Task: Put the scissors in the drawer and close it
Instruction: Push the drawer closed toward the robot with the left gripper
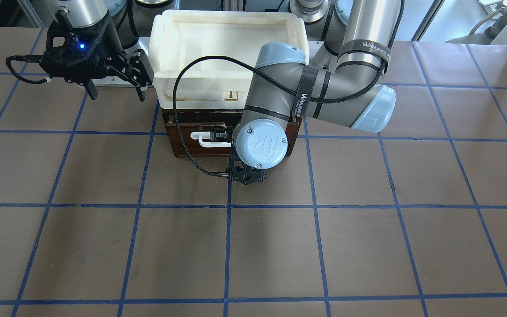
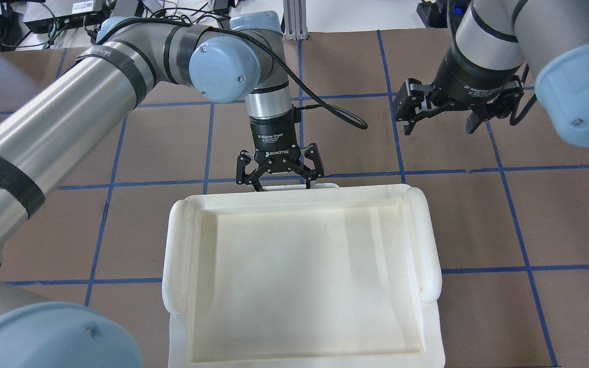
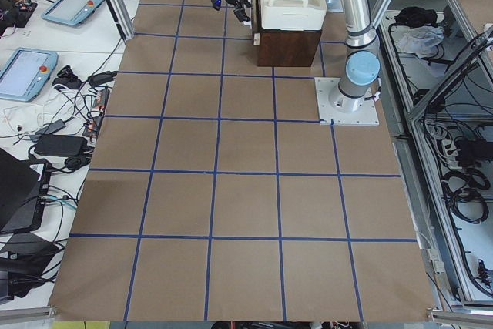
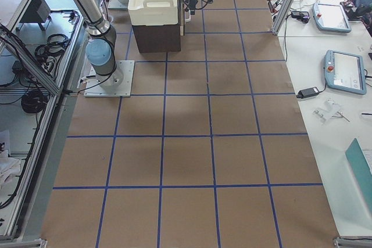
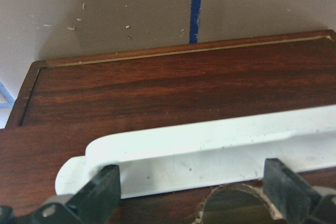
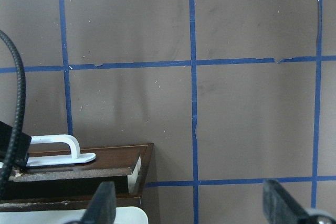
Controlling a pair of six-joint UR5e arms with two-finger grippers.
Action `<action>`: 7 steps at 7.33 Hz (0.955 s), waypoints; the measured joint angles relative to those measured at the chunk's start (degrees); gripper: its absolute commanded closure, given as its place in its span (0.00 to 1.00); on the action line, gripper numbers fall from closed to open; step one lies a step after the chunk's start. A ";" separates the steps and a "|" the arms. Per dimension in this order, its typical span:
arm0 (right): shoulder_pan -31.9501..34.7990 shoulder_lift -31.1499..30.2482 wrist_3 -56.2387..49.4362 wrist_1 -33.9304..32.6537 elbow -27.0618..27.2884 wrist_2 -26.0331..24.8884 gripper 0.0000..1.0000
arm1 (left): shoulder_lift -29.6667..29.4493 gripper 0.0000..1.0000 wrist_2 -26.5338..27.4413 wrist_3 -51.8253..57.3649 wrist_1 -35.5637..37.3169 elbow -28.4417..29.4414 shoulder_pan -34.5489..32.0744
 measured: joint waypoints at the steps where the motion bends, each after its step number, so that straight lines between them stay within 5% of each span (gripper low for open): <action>1: 0.00 0.00 0.02 0.00 0.00 0.04 0.00 | 0.00 0.00 -0.81 -0.50 -0.05 -0.14 -0.02; 7: 0.00 0.00 0.32 -0.04 0.00 0.08 0.00 | -0.21 0.00 -2.48 -0.88 -1.92 -0.33 -0.05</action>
